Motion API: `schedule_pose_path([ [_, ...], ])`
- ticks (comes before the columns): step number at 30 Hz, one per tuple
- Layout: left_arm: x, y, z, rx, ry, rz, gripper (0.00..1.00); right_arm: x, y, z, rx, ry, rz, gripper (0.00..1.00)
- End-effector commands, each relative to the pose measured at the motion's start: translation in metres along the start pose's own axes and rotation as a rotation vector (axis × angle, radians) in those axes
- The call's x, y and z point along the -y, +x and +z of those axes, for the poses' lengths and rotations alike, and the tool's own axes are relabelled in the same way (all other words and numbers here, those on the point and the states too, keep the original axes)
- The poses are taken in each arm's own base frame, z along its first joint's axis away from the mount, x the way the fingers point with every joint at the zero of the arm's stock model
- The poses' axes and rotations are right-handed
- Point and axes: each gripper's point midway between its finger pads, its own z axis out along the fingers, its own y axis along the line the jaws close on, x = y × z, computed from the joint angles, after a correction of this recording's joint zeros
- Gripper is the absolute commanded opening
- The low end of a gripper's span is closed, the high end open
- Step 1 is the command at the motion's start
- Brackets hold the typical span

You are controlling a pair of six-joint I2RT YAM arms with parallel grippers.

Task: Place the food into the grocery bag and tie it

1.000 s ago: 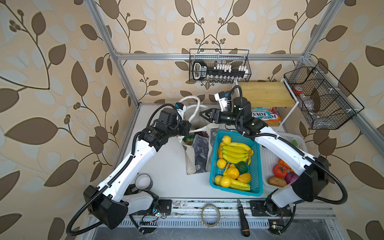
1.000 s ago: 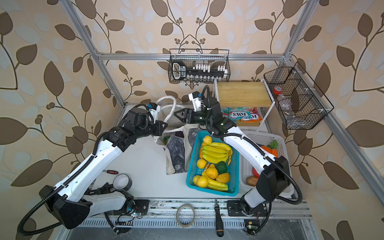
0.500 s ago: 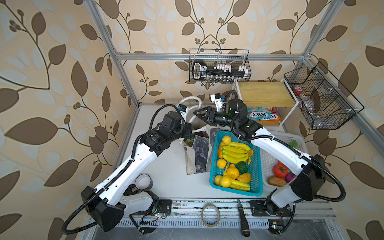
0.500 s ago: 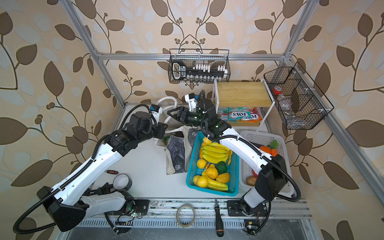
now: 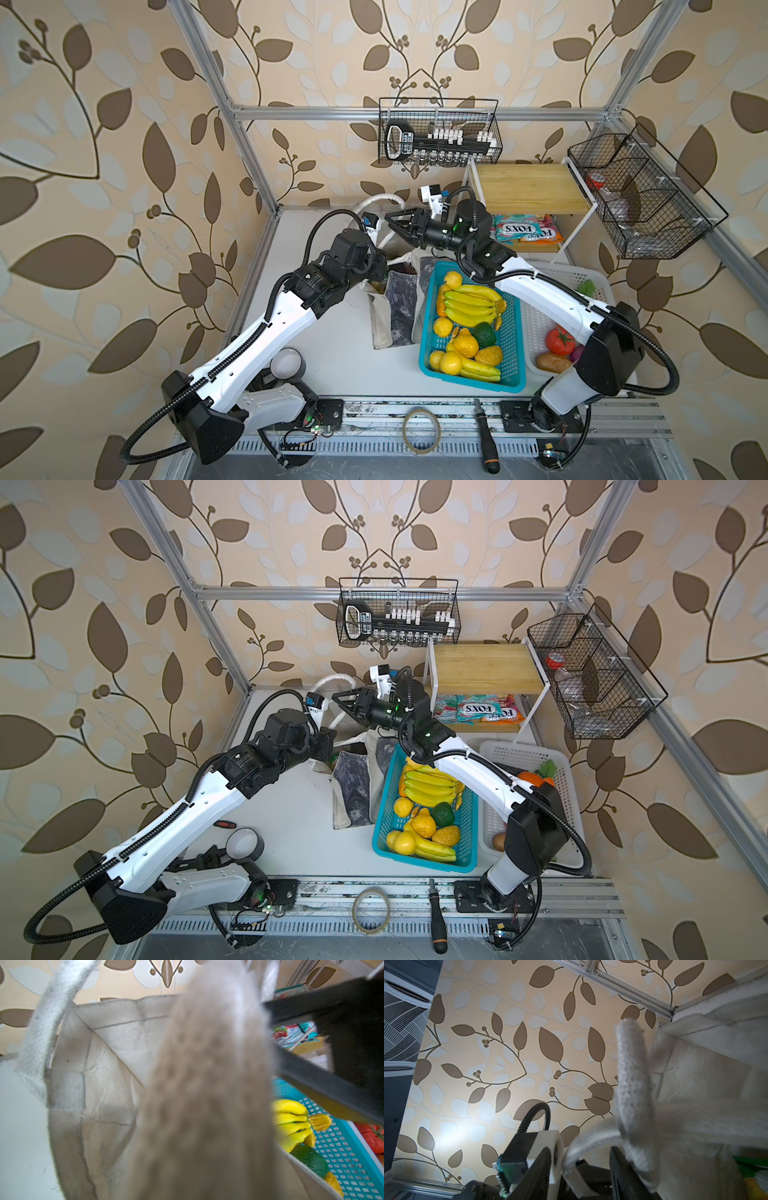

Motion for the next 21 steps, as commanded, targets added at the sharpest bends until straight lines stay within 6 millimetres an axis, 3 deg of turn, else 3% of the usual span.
schedule_pose_path([
  [1,-0.006,-0.012,-0.013,0.071,-0.046,0.032,0.00,0.002,0.002,0.014,-0.011,-0.029,0.058,0.46],
  [5,0.002,-0.010,-0.013,0.082,-0.024,0.055,0.00,0.006,0.001,0.025,-0.012,-0.057,0.099,0.44],
  [10,0.004,-0.005,-0.010,0.061,-0.028,0.075,0.00,-0.005,0.004,0.036,-0.055,-0.069,0.057,0.31],
  [12,0.006,-0.004,-0.013,0.071,-0.016,0.076,0.00,0.004,0.005,0.033,-0.069,-0.058,0.062,0.26],
  [13,0.005,-0.005,-0.014,0.081,-0.013,0.076,0.00,0.011,0.003,0.030,-0.066,-0.054,0.071,0.26],
  [16,0.001,-0.004,-0.016,0.082,-0.038,0.079,0.00,0.024,0.009,0.032,-0.120,-0.019,0.093,0.41],
  [18,0.001,-0.003,-0.013,0.068,-0.042,0.089,0.00,0.020,0.019,0.041,-0.173,-0.018,0.091,0.48],
  [21,0.005,-0.003,-0.008,0.054,-0.027,0.092,0.00,0.006,0.034,0.052,-0.211,-0.041,0.079,0.48],
])
